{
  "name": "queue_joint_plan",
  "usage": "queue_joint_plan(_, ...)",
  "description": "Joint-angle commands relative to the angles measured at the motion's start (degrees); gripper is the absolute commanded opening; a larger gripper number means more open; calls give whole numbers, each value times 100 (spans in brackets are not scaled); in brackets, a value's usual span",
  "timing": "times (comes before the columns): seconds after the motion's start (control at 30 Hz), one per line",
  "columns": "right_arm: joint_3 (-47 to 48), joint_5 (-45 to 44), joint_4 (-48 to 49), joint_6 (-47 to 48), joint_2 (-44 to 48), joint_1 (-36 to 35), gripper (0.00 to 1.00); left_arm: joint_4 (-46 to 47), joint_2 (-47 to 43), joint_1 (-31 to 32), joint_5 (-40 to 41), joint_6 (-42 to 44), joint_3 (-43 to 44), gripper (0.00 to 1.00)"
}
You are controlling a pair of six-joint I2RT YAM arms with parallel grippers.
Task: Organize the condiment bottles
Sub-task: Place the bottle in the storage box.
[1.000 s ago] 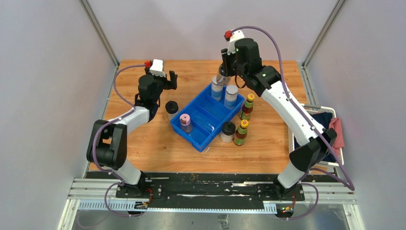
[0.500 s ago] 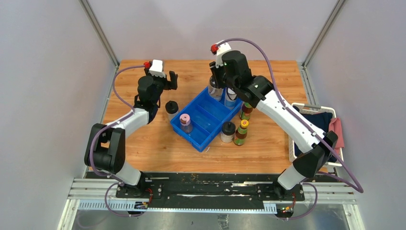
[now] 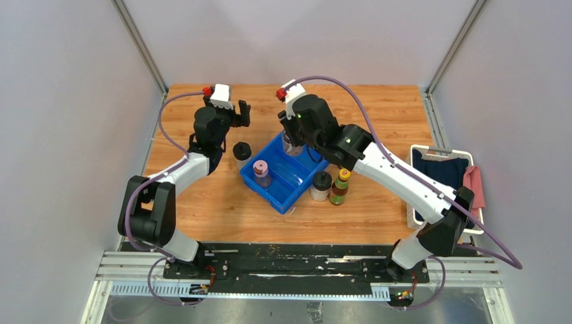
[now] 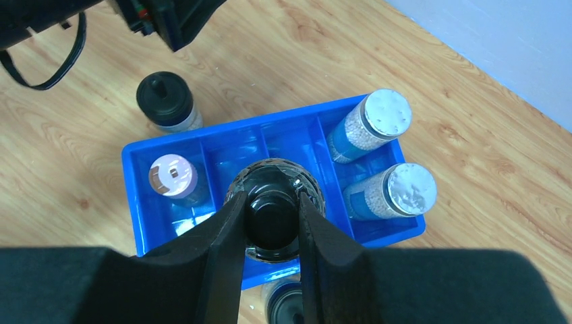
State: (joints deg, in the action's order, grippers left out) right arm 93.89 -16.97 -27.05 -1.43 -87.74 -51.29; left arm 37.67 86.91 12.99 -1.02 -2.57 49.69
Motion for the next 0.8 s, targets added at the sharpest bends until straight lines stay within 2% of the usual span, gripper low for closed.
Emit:
queue_joint_plan(0.0,-133,-356,156,62,290,-360,0,-5,-166,63,53,-29,-4,86)
queue_joint_plan(0.4,-503,-556,160,-10,354,-1042,0,-58,-193,78,93,-84,-3,86)
queue_joint_plan(0.77,-805,-492,312,-72,347,-1384,0,-49,-261,73,93,-60,-47,86)
